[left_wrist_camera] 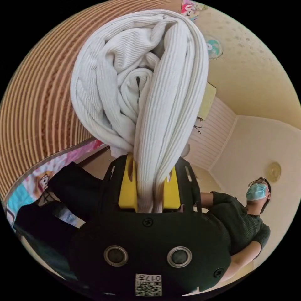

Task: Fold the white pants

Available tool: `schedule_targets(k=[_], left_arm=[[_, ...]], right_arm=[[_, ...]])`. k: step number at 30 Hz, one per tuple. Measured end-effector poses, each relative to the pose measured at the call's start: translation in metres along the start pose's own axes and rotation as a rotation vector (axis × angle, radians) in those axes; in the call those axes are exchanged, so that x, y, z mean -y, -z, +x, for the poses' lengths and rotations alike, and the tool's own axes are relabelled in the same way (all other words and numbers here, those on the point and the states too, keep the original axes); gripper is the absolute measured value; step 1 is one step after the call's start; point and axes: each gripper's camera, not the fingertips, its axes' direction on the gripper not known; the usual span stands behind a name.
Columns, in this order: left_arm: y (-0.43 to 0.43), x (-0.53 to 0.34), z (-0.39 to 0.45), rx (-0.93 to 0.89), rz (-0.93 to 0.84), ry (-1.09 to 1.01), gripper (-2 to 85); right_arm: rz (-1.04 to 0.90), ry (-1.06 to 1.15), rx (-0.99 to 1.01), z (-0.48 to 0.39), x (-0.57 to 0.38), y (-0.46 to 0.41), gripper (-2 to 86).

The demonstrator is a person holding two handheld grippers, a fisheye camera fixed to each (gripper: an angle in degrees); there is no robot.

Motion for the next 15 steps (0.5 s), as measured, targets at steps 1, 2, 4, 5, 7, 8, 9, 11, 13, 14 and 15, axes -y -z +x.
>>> schedule_targets(k=[1,2,4,5,7,8,9,11,13,14,15], left_arm=[[-0.035,0.015,0.02,0.025,-0.063,-0.049,12.3],[-0.052,0.023,0.031,0.042,-0.095,-0.072,12.2],[-0.124,0.056,0.08,0.111,-0.241,-0.183,11.9],[-0.141,0.063,0.094,0.118,-0.28,-0.216,11.8],[-0.207,0.086,0.148,0.101,-0.394,-0.34,11.6],[-0.222,0.09,0.163,0.093,-0.415,-0.372,11.6],[-0.251,0.095,0.194,0.084,-0.456,-0.444,11.6],[-0.294,0.098,0.243,0.08,-0.501,-0.554,11.8],[-0.351,0.106,0.288,0.075,-0.535,-0.606,12.5],[-0.365,0.11,0.294,0.077,-0.536,-0.593,12.9],[-0.391,0.124,0.295,0.093,-0.534,-0.531,14.1]], right_arm=[[0.044,0.038,0.003,-0.017,-0.011,0.032,8.3],[0.095,0.054,-0.004,-0.034,-0.023,0.064,8.3],[0.19,0.099,-0.023,-0.063,-0.041,0.109,8.2],[0.254,0.139,-0.031,-0.087,-0.054,0.137,8.3],[0.342,0.224,-0.046,-0.13,-0.074,0.177,8.3],[0.393,0.29,-0.068,-0.163,-0.088,0.199,8.4],[0.414,0.325,-0.083,-0.18,-0.095,0.209,8.4],[0.486,0.444,-0.154,-0.248,-0.119,0.241,8.5],[0.547,0.455,-0.201,-0.289,-0.129,0.267,8.6],[0.599,0.413,-0.25,-0.308,-0.132,0.286,8.8],[0.625,0.386,-0.29,-0.317,-0.131,0.295,8.9]])
